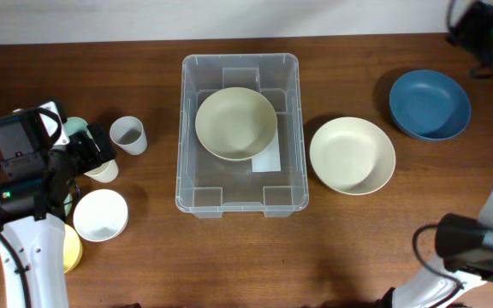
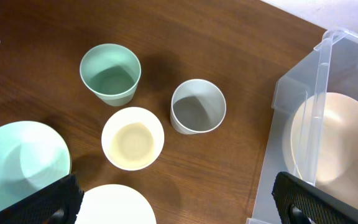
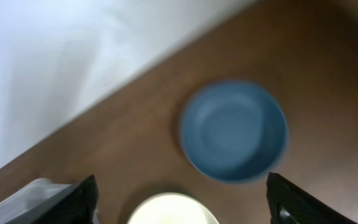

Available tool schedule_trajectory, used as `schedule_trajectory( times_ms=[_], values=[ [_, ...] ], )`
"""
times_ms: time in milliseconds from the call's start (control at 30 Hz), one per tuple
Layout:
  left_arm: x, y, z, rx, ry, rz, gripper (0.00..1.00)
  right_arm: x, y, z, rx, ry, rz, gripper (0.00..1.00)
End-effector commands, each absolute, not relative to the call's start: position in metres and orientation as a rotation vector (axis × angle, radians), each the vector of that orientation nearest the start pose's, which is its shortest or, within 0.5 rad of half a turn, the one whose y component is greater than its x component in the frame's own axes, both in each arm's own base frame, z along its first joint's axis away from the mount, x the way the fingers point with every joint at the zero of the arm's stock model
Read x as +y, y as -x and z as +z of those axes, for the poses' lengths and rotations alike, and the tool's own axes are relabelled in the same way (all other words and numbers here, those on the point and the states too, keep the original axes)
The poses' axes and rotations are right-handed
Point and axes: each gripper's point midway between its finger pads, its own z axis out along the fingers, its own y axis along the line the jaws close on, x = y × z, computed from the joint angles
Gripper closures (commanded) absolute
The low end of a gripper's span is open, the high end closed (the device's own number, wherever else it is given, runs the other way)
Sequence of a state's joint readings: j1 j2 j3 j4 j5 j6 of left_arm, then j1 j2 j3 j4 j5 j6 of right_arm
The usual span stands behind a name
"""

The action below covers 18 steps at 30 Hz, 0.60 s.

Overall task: Pack container
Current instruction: 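Move the right gripper to the dark blue bowl rim and grasp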

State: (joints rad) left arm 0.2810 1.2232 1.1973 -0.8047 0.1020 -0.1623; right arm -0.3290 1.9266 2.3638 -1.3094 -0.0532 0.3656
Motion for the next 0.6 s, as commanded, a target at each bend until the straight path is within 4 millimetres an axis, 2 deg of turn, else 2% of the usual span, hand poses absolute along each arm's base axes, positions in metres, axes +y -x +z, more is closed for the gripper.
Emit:
schedule_trajectory(
  times_ms=[0, 133, 267, 400, 567],
  values=[
    [0.077, -0.336, 0.245, 2.321, 0.481, -0.084, 0.0, -0.17, -0.439, 0.273, 2.378, -1.057, 0.186, 0.16],
    [0.077, -0.336, 0.245, 2.321, 0.481, -0.084, 0.0, -0.201, -0.423, 0.222, 2.438, -1.206, 0.168, 0.15],
    [0.078, -0.336, 0.245, 2.321, 0.481, -0.084, 0.0, -0.219, -0.41, 0.172, 2.482, -1.312, 0.166, 0.15],
    [0.078, -0.337, 0.246, 2.319, 0.48, -0.084, 0.0, -0.227, -0.402, 0.129, 2.51, -1.372, 0.168, 0.14],
    [0.078, -0.337, 0.246, 2.318, 0.48, -0.084, 0.0, -0.223, -0.407, 0.089, 2.513, -1.358, 0.199, 0.14]
  ],
)
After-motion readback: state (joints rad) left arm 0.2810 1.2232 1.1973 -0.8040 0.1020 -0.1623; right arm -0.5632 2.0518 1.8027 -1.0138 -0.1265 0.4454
